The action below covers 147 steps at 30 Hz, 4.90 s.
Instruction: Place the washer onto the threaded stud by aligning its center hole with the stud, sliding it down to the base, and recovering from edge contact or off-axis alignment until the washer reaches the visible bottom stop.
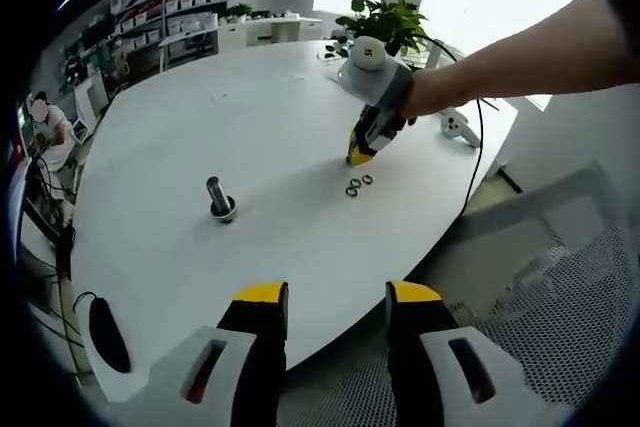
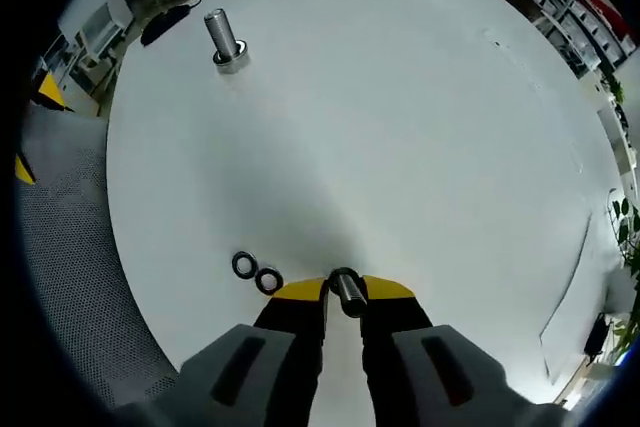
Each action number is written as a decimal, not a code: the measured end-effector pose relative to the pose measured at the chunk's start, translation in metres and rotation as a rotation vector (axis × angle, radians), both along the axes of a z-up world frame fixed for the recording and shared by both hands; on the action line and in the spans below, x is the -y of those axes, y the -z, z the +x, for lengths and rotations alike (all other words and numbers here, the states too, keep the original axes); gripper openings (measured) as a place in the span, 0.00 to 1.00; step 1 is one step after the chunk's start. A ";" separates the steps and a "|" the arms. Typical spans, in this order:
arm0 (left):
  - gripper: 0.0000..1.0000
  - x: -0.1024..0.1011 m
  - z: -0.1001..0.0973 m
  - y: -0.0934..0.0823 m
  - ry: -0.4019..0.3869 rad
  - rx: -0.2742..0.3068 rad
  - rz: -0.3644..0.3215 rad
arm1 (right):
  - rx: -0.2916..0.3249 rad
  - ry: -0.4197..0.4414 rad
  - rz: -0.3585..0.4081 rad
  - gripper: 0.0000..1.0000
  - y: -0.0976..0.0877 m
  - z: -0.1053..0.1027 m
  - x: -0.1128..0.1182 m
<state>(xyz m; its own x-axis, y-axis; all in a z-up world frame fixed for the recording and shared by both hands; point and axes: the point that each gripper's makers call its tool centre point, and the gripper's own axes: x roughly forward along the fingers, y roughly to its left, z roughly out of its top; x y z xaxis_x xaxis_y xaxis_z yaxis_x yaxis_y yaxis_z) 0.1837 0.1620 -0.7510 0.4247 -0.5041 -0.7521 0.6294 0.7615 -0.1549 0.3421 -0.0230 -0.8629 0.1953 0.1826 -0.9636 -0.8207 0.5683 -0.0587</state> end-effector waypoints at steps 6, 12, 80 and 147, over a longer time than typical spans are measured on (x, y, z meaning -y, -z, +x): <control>0.38 0.000 0.000 -0.001 -0.005 -0.003 -0.007 | -0.014 0.028 0.001 0.16 0.003 -0.001 0.000; 0.38 0.001 0.000 -0.001 -0.004 -0.003 -0.009 | -0.006 0.060 0.018 0.17 0.000 -0.002 -0.001; 0.37 0.001 -0.003 0.005 0.022 -0.011 0.024 | -0.014 -0.132 0.060 0.15 0.005 -0.046 -0.004; 0.36 0.000 -0.001 0.001 0.015 0.002 0.018 | 0.097 0.030 0.080 0.13 -0.058 -0.015 0.014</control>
